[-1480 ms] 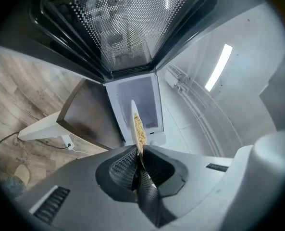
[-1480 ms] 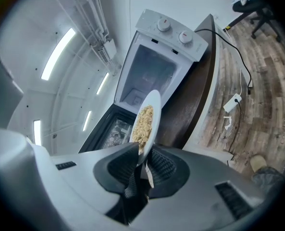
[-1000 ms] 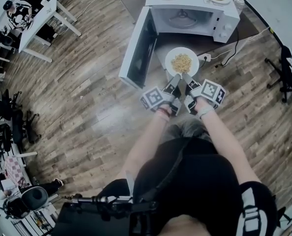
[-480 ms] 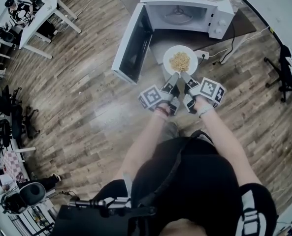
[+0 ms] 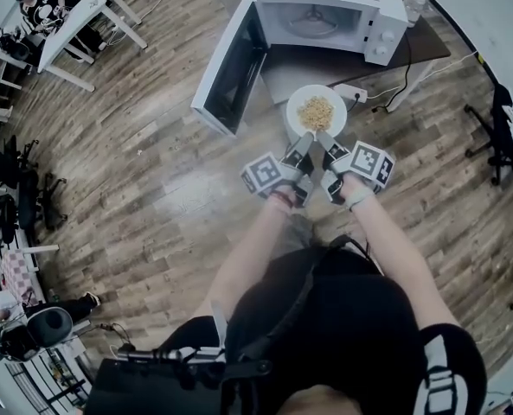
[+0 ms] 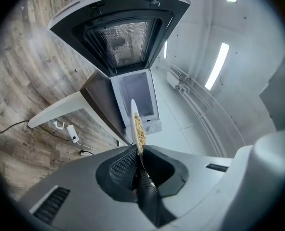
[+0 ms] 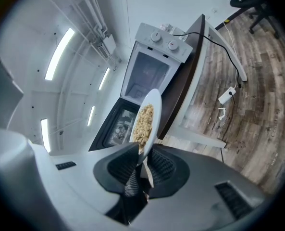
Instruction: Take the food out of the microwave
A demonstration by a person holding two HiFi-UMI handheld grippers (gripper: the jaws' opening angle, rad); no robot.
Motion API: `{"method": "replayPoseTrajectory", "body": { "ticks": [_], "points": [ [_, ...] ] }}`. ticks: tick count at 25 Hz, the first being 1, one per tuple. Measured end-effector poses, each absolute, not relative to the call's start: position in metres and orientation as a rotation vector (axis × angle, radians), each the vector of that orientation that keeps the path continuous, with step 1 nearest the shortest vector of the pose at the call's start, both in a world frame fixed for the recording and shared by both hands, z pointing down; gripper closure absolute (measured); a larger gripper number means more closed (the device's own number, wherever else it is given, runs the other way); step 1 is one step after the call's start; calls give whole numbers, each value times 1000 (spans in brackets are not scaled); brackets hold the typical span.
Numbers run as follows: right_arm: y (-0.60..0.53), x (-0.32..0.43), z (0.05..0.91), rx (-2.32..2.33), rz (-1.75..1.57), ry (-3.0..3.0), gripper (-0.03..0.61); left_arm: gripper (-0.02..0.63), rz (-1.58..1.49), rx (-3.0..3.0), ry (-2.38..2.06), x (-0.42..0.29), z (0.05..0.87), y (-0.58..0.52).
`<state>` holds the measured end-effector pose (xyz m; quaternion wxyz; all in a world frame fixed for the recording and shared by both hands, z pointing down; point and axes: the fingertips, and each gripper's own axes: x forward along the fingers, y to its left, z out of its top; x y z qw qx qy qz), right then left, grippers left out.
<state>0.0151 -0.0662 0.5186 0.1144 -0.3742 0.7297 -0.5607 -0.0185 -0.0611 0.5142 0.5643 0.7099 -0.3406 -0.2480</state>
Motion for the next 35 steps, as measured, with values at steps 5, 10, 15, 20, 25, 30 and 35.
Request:
{"method": "replayPoseTrajectory", "body": {
  "ticks": [5,10,15,20,25,30,35],
  "points": [
    [-54,17,522,-1081,-1650,2138,518,584,-594,1660,-816,-16,518,-48],
    [-34,20,526,-1071,-1657,2142,520,584,-600,1654,-827,-14,520,-28],
    [-13,19,529,-1055,-1671,2149,518,584,-576,1671,-849,-16,524,-7],
    [7,18,528,-1046,-1671,2160,520,584,-608,1644,-839,-15,523,15],
    [32,20,532,-1040,-1679,2170,520,586,-627,1630,-849,-13,527,40],
    [53,18,535,-1029,-1687,2174,522,586,-636,1620,-857,-16,531,62],
    [73,16,537,-1021,-1694,2181,522,586,-643,1617,-860,-16,532,81]
  ]
}}
